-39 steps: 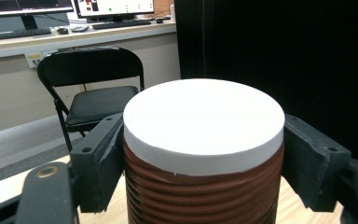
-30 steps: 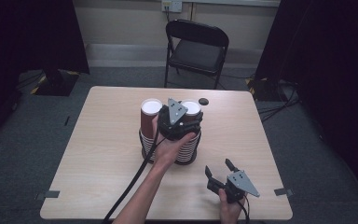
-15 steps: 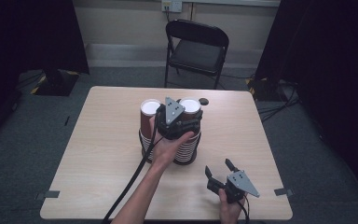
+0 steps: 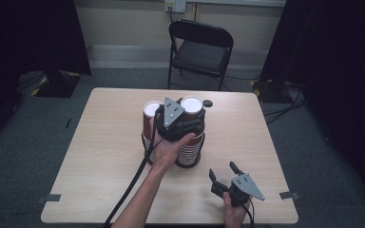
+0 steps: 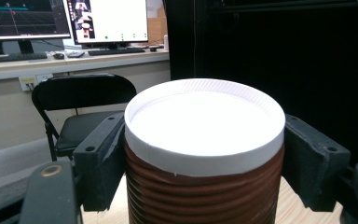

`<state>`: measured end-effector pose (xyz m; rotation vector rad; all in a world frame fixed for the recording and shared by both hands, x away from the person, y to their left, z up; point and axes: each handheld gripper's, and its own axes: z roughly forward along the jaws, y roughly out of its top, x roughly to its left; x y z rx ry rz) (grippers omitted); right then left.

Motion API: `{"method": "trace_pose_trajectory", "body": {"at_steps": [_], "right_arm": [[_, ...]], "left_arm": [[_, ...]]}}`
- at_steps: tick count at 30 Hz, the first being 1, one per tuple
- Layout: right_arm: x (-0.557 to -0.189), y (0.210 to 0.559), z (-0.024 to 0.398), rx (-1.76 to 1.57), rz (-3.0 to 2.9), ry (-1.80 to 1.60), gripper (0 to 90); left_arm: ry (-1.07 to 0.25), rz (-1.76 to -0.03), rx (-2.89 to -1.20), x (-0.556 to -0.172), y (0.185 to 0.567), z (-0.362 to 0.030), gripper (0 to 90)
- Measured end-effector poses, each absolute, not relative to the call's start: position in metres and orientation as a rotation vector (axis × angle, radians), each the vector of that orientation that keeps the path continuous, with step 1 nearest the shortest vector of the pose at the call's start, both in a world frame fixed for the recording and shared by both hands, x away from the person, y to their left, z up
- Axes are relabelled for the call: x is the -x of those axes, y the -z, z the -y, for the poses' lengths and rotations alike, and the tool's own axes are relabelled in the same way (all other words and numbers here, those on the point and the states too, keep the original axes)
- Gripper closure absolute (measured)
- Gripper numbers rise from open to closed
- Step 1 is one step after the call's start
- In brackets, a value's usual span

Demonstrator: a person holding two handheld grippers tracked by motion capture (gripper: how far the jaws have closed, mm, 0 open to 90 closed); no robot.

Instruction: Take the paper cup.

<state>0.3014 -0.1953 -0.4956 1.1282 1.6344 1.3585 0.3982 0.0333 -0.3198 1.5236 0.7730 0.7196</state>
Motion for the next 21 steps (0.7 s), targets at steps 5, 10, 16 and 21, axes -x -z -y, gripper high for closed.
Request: {"method": "trace_pose_trajectory", "body": {"at_steps": [5,10,16,21], "right_arm": [[-0.301,0.496,0.195,-1.129,-1.636,-1.358,17.9],[-0.302,0.495,0.195,-1.131,-1.639,-1.356,17.8],[-0.302,0.496,0.195,-1.131,-1.638,-1.359,17.9],[-0.302,0.496,0.195,-1.129,-1.638,-1.360,17.9]], "left_arm": [[-0.698,-0.773,-1.478,-0.398,0.314,-0.038,23.1],[-0.688,-0.768,-1.436,-0.397,0.309,-0.044,23.1],[-0.680,-0.753,-1.411,-0.395,0.307,-0.045,23.1],[-0.681,-0.736,-1.385,-0.392,0.303,-0.047,23.1]]}}
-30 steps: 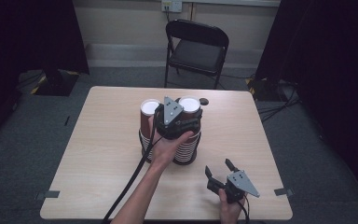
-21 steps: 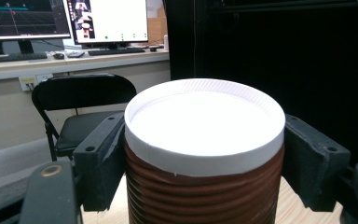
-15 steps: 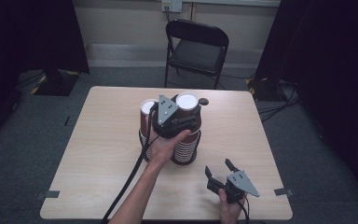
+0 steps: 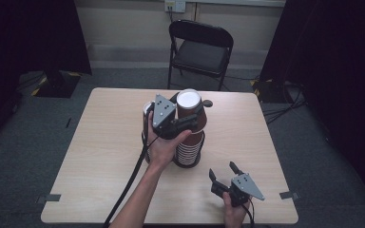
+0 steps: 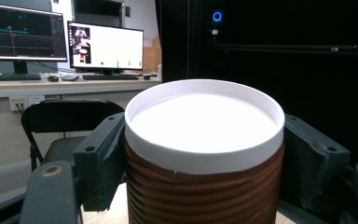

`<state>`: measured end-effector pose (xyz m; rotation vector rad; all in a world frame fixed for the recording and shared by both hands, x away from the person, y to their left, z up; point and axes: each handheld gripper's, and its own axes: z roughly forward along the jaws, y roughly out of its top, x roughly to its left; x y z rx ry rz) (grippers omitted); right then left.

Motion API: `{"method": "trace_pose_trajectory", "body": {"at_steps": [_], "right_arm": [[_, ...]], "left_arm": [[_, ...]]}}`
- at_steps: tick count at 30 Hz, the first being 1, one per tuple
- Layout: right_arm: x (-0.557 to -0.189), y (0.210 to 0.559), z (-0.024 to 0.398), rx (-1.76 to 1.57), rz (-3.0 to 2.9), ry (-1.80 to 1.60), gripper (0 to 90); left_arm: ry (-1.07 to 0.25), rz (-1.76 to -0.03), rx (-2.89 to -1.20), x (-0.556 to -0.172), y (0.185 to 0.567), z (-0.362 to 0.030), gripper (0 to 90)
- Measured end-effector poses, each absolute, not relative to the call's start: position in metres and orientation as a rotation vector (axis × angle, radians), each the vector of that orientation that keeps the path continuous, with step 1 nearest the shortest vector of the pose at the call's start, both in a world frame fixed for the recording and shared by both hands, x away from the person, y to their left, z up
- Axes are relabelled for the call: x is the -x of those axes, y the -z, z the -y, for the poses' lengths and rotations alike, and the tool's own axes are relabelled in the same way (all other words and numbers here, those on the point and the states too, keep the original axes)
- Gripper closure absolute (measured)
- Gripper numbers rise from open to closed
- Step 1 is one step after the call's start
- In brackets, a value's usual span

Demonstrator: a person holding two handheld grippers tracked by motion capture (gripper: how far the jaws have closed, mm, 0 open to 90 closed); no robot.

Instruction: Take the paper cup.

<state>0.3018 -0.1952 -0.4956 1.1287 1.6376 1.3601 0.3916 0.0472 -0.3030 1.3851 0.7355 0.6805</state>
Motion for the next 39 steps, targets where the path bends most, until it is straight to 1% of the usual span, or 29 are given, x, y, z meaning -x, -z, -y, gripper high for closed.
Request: {"method": "trace_pose_trajectory", "body": {"at_steps": [16,27,39], "right_arm": [[-0.302,0.496,0.195,-1.131,-1.636,-1.357,17.9],[-0.302,0.496,0.195,-1.129,-1.634,-1.354,17.8],[-0.301,0.496,0.195,-1.126,-1.632,-1.354,17.8]], "left_arm": [[-0.660,-0.728,-1.297,-0.380,0.288,-0.070,23.1],[-0.669,-0.735,-1.286,-0.363,0.285,-0.085,23.1],[-0.612,-0.699,-1.308,-0.344,0.289,-0.091,23.1]]}}
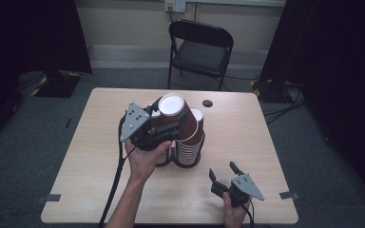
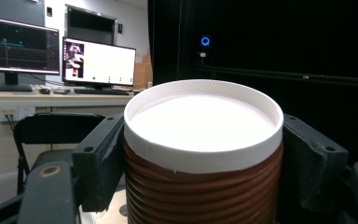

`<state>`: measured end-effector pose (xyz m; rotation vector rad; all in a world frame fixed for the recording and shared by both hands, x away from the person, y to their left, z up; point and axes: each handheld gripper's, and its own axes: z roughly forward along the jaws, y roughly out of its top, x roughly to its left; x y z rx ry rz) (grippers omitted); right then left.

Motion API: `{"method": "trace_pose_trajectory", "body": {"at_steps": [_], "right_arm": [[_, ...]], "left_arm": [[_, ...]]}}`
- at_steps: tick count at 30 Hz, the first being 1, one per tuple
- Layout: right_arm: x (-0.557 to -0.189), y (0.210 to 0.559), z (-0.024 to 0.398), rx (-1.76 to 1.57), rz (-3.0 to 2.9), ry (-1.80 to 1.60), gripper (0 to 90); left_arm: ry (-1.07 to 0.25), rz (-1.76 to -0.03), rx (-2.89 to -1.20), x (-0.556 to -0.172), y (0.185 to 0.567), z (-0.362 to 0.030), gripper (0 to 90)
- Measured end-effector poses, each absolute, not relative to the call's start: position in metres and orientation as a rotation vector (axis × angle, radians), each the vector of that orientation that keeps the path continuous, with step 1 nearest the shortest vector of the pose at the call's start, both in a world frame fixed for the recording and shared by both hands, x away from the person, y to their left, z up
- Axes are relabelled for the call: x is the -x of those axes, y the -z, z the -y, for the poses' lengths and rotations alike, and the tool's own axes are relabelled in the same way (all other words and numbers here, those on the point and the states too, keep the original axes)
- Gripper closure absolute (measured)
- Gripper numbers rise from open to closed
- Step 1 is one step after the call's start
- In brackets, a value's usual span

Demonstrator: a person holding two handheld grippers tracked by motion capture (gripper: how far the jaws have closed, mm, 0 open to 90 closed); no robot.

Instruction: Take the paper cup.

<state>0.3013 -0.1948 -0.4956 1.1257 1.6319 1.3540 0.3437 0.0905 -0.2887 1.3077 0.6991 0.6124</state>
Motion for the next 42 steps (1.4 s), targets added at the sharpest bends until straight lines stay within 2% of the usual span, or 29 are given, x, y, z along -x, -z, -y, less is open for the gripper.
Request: {"method": "trace_pose_trajectory", "body": {"at_steps": [16,24,34,42], "right_arm": [[-0.301,0.496,0.194,-1.125,-1.635,-1.351,17.8],[-0.303,0.495,0.194,-1.133,-1.653,-1.345,17.2],[-0.304,0.495,0.191,-1.090,-1.739,-1.370,17.5],[-0.301,0.494,0.179,-1.021,-1.824,-1.400,22.3]], "left_arm": [[-0.595,-0.718,-1.305,-0.324,0.299,-0.106,23.2],[-0.512,-0.756,-1.320,-0.319,0.317,-0.116,23.2],[-0.473,-0.813,-1.329,-0.311,0.335,-0.122,23.2],[-0.436,-0.879,-1.348,-0.316,0.361,-0.126,23.2]]}}
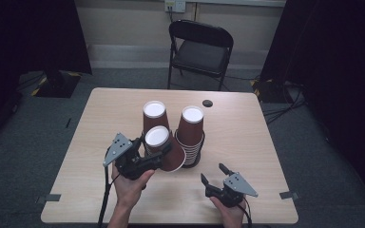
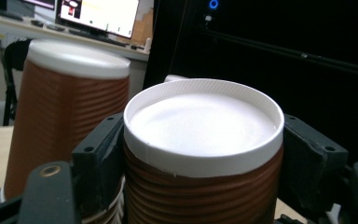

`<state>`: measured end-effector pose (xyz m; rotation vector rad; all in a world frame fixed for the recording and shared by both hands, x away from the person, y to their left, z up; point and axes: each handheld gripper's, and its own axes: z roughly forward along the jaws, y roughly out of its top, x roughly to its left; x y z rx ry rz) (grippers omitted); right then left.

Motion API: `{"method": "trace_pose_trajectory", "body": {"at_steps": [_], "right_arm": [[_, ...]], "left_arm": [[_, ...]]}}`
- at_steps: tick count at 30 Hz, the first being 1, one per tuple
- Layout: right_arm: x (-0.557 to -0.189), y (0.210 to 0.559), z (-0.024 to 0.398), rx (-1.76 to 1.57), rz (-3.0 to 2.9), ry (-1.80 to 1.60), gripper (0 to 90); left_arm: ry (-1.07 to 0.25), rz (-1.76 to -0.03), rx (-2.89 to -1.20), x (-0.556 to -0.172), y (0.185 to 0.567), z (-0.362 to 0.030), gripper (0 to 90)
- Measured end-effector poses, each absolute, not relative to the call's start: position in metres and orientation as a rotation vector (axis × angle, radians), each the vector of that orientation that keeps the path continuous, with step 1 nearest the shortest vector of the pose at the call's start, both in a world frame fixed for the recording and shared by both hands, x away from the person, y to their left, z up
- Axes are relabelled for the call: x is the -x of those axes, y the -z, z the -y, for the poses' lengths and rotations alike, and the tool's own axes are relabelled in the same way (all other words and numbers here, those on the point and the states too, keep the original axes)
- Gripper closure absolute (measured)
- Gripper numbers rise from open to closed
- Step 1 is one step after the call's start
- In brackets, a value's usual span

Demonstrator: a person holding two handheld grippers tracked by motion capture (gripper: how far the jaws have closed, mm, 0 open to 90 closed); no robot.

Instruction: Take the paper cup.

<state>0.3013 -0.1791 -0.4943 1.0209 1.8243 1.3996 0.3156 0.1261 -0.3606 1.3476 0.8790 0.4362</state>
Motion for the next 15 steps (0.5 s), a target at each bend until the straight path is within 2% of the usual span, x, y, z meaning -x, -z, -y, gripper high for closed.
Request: {"method": "trace_pose_trajectory", "body": {"at_steps": [6,9,11,15], "right_arm": [[-0.294,0.493,0.166,-0.954,-1.870,-1.433,24.2],[-0.289,0.491,0.157,-0.913,-1.886,-1.487,27.4],[-0.287,0.491,0.153,-0.891,-1.883,-1.515,33.7],[-0.283,0.490,0.148,-0.860,-1.883,-1.559,33.5]], "left_arm": [[-0.403,-0.905,-1.359,-0.317,0.373,-0.126,23.2],[-0.317,-0.921,-1.339,-0.317,0.382,-0.128,23.2],[-0.270,-0.932,-1.316,-0.318,0.388,-0.131,23.2],[-0.214,-0.967,-1.293,-0.320,0.398,-0.137,23.2]]}}
